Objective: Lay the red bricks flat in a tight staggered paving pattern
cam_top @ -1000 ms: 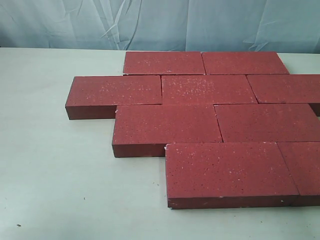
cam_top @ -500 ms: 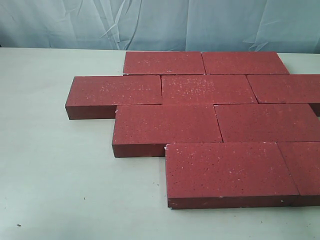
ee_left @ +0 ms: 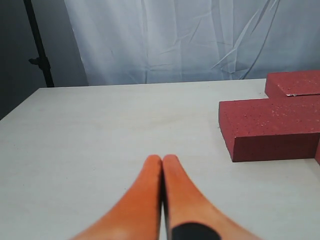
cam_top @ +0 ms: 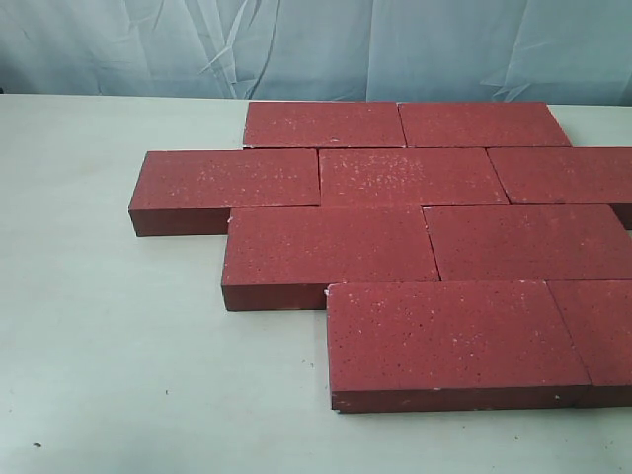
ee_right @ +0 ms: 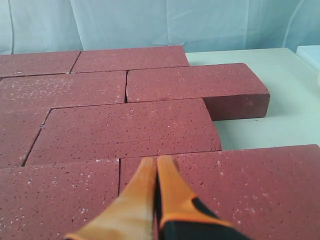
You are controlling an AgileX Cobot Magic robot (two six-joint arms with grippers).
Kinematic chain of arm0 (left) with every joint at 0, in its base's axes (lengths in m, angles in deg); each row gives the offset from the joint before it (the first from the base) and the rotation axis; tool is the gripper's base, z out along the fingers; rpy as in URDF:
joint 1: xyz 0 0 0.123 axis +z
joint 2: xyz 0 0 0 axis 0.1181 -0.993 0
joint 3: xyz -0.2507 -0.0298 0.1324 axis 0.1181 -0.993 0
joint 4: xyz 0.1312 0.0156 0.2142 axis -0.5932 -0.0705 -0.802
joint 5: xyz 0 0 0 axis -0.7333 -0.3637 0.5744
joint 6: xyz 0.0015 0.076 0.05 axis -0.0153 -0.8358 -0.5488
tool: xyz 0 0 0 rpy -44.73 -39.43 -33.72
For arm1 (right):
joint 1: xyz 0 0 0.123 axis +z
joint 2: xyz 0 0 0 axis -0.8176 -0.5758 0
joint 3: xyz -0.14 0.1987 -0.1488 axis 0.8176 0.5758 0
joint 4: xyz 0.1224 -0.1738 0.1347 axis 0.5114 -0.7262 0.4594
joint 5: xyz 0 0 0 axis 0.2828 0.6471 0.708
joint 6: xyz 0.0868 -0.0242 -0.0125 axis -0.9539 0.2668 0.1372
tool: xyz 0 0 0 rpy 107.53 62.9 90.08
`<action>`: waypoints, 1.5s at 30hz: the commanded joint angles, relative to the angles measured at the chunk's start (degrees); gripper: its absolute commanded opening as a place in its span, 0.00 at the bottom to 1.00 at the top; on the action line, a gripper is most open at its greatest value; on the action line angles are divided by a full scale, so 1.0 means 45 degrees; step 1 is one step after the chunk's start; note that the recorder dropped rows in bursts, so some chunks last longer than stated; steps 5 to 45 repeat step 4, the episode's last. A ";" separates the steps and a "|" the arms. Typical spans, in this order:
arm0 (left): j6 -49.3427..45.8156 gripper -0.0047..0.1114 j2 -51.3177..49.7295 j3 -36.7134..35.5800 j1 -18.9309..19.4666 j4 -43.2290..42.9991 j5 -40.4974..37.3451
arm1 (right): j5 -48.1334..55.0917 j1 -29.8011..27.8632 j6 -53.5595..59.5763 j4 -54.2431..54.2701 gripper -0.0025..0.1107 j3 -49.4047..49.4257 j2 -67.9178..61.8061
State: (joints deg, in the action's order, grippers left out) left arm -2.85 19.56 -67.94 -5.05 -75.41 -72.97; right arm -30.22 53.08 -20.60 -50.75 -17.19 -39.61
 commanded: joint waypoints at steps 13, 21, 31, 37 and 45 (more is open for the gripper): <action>0.0000 0.04 0.0072 -0.0061 -0.0001 0.0112 0.0034 | -0.0153 0.0033 0.0005 0.0031 0.02 0.0063 0.0076; 0.0000 0.04 0.0072 -0.0061 -0.0001 0.0112 0.0034 | -0.0153 0.0033 0.0005 0.0031 0.02 0.0063 0.0076; 0.0000 0.04 0.0072 -0.0061 -0.0001 0.0112 0.0034 | -0.0153 0.0033 0.0005 0.0031 0.02 0.0063 0.0076; 0.0000 0.04 0.0072 -0.0061 -0.0001 0.0112 0.0034 | -0.0153 0.0033 0.0005 0.0031 0.02 0.0063 0.0076; 0.0000 0.04 0.0072 -0.0061 -0.0001 0.0112 0.0034 | -0.0153 0.0033 0.0005 0.0031 0.02 0.0063 0.0076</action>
